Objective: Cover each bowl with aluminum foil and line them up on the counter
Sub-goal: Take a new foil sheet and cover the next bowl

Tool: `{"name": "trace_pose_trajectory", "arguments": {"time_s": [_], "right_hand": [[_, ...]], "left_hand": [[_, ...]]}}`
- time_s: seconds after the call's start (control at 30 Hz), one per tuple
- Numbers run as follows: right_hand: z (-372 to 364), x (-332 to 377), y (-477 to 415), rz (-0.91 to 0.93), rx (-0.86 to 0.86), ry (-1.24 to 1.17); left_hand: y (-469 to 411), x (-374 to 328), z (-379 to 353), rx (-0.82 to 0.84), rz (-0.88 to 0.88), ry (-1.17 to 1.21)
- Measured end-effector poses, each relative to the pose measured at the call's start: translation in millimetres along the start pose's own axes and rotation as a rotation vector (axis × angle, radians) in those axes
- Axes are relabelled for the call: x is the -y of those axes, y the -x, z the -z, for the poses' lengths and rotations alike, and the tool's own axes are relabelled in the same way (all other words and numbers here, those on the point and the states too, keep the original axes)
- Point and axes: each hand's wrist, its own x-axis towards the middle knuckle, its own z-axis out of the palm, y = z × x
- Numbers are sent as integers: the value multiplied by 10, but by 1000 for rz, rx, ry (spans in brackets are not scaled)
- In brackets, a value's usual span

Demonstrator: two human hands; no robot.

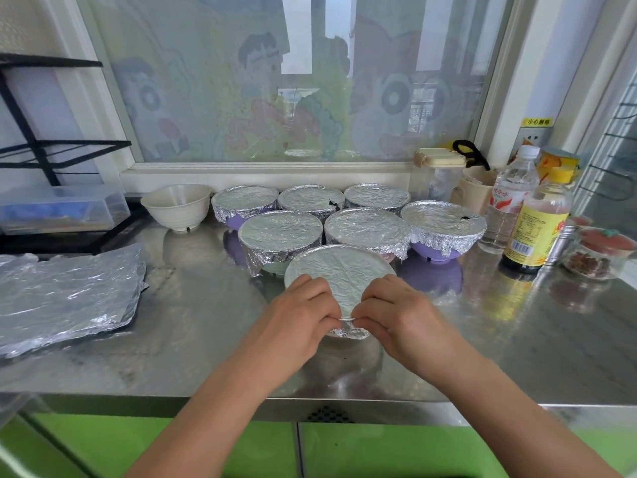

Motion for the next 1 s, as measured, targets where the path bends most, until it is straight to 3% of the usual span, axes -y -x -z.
{"name": "trace_pose_trajectory", "arguments": {"time_s": [1.0], "right_hand": [[8, 111, -81, 38, 60, -39]], "left_hand": [[16, 118, 127, 65, 15, 146]]}}
